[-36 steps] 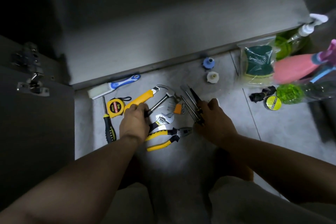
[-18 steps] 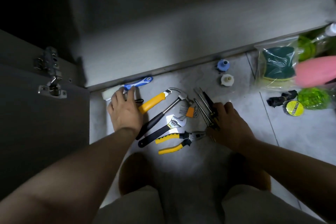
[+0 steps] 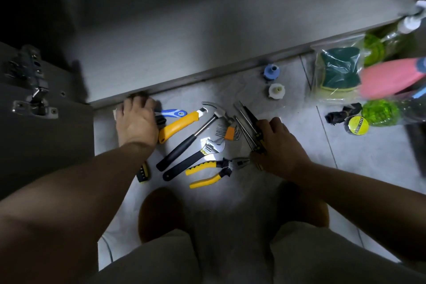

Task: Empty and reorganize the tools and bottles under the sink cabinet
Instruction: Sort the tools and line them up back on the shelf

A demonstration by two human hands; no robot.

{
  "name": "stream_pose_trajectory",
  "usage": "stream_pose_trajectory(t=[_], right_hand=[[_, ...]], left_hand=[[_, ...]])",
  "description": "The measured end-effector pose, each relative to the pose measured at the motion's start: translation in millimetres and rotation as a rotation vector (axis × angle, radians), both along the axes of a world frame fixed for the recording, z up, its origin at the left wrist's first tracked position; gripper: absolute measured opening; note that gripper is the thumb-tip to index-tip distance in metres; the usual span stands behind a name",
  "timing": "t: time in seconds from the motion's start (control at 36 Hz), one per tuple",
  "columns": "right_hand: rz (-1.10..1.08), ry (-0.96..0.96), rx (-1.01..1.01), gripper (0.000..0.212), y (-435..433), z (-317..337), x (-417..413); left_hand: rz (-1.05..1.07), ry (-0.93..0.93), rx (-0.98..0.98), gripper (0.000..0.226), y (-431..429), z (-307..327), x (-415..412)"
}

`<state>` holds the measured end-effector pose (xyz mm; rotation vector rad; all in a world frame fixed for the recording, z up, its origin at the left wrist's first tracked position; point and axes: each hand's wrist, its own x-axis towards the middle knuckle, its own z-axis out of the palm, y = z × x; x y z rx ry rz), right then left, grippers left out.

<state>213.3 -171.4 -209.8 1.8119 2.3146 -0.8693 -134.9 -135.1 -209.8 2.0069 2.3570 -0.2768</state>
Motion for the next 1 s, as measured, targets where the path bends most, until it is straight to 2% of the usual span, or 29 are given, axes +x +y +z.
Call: stream_pose_trajectory(t=[0.19, 0.28, 0.39, 0.44, 0.53, 0.67, 0.72, 0.78, 0.83, 0.89, 0.94, 1.0], right_hand=[[0.02, -0.017, 0.096, 0.084, 1.2, 6.4, -5.2], [-0.027, 0.073, 0.14, 0.089, 4.5, 17.3, -11.0], [-0.046, 0.206, 0.279, 0.084, 8.2, 38.8, -18.2], [0.023, 0.188, 0.361, 0.073, 9.9, 47.2, -19.9], [0.152, 0.048, 0.385, 0.054, 9.3, 52.0, -18.5], [0.203, -0.007, 0.192, 0.044, 4.3, 55.5, 10.2], [0.211, -0.048, 0.193, 0.036, -1.1, 58.6, 29.5], [0.131, -0.065, 0.201, 0.033, -10.1, 63.0, 49.0], [0.031, -0.021, 0.192, 0.032, -21.0, 67.6, 65.0], [-0.069, 0.101, 0.138, 0.032, -33.4, 73.4, 76.8], [-0.154, 0.224, 0.1, 0.03, -45.7, 79.8, 86.0], [-0.218, 0.219, 0.139, 0.023, -56.4, 84.4, 95.4]], left_hand=[[-0.298, -0.09, 0.055, 0.028, -19.2, 16.6, 12.4], [-0.381, -0.177, 0.006, 0.037, -14.7, 25.9, 35.3], [-0.469, -0.369, -0.031, 0.033, -1.3, 42.8, 82.6], [-0.461, -0.484, -0.156, 0.032, 5.2, 49.0, 108.7], [-0.391, -0.582, -0.373, 0.023, 9.7, 53.1, 146.5], [-0.361, -0.716, -0.447, 0.025, 9.8, 63.3, 180.2], [-0.329, -0.743, -0.493, 0.035, 9.9, 68.2, 184.6], [-0.312, -0.78, -0.537, 0.044, 9.8, 76.5, 189.4], [-0.317, -0.864, -0.553, 0.037, 9.5, 86.4, 196.7], [-0.348, -0.965, -0.574, 0.025, 7.3, 96.4, 208.4], [-0.403, -1.018, -0.579, 0.025, 2.7, 105.0, 223.5], [-0.445, -1.04, -0.547, 0.03, -2.8, 111.6, 240.0]])
